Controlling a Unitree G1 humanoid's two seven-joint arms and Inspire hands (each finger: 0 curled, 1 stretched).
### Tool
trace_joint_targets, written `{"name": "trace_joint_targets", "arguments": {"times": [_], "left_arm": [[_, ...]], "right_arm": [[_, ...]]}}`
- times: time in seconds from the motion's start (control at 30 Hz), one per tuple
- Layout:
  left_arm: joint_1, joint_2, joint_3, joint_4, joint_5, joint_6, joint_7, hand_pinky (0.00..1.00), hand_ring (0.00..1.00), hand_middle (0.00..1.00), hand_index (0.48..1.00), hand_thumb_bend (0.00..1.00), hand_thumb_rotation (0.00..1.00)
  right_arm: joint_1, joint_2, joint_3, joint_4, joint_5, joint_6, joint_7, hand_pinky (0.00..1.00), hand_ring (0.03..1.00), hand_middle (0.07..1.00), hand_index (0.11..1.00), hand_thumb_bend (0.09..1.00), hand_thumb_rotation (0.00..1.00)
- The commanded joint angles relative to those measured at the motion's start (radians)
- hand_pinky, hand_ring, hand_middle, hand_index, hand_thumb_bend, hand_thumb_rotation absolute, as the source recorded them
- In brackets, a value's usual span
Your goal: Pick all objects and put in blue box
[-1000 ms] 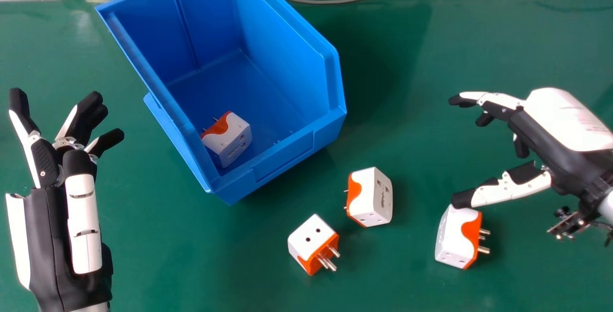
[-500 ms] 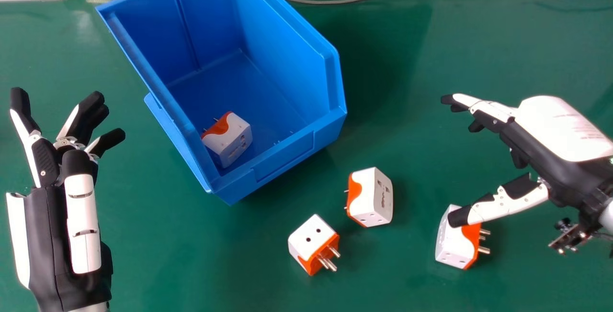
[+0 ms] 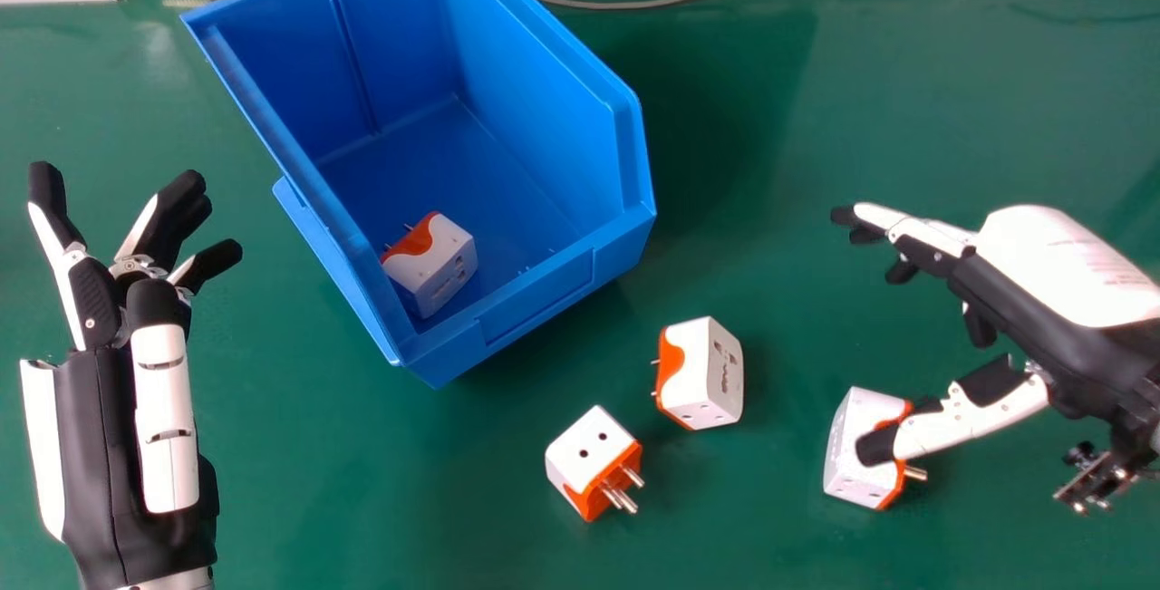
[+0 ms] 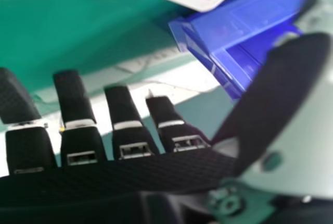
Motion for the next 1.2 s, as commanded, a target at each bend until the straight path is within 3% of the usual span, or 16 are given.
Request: {"name": "trace_joint_targets", "arguments": {"times": [0.0, 0.13, 0.33, 0.47, 0.73, 1.07, 1.17], "left_arm": [[-0.001, -0.004, -0.004, -0.02, -0.009, -0.009, -0.002, 0.76, 0.87, 0.87, 0.868, 0.45, 0.92], [-0.004, -0.004, -0.008, -0.01, -0.006, -0.016, -0.001, 0.76, 0.87, 0.88, 0.869, 0.45, 0.91], [0.01, -0.006, -0.015, -0.027, -0.014, -0.012, -0.006, 0.77, 0.87, 0.88, 0.871, 0.47, 0.9], [0.019, -0.007, -0.011, -0.041, 0.003, -0.006, 0.001, 0.77, 0.87, 0.88, 0.871, 0.47, 0.9], [0.033, -0.018, -0.015, -0.059, 0.021, -0.002, 0.009, 0.77, 0.88, 0.88, 0.872, 0.47, 0.9], [0.03, -0.022, -0.022, -0.056, -0.003, -0.004, 0.0, 0.78, 0.88, 0.88, 0.877, 0.47, 0.9], [0.028, -0.021, -0.018, -0.05, 0.004, -0.007, 0.003, 0.78, 0.88, 0.88, 0.876, 0.46, 0.9]], "right_arm": [[0.015, -0.032, -0.039, -0.052, 0.033, 0.016, 0.02, 0.39, 0.597, 0.717, 0.688, 1.0, 0.43], [0.047, -0.045, -0.06, -0.081, 0.027, 0.027, 0.037, 0.39, 0.591, 0.7, 0.668, 1.0, 0.42], [0.069, -0.071, -0.068, -0.09, 0.016, 0.036, 0.061, 0.42, 0.6, 0.701, 0.672, 1.0, 0.42], [0.08, -0.08, -0.069, -0.116, 0.002, 0.056, 0.077, 0.43, 0.608, 0.703, 0.675, 1.0, 0.42], [0.092, -0.111, -0.075, -0.137, 0.005, 0.052, 0.101, 0.44, 0.649, 0.728, 0.686, 1.0, 0.45], [0.076, -0.08, -0.04, -0.141, -0.009, 0.044, 0.091, 0.43, 0.682, 0.782, 0.731, 1.0, 0.47], [0.058, -0.064, -0.018, -0.115, -0.017, 0.028, 0.071, 0.42, 0.686, 0.793, 0.75, 1.0, 0.47]]}}
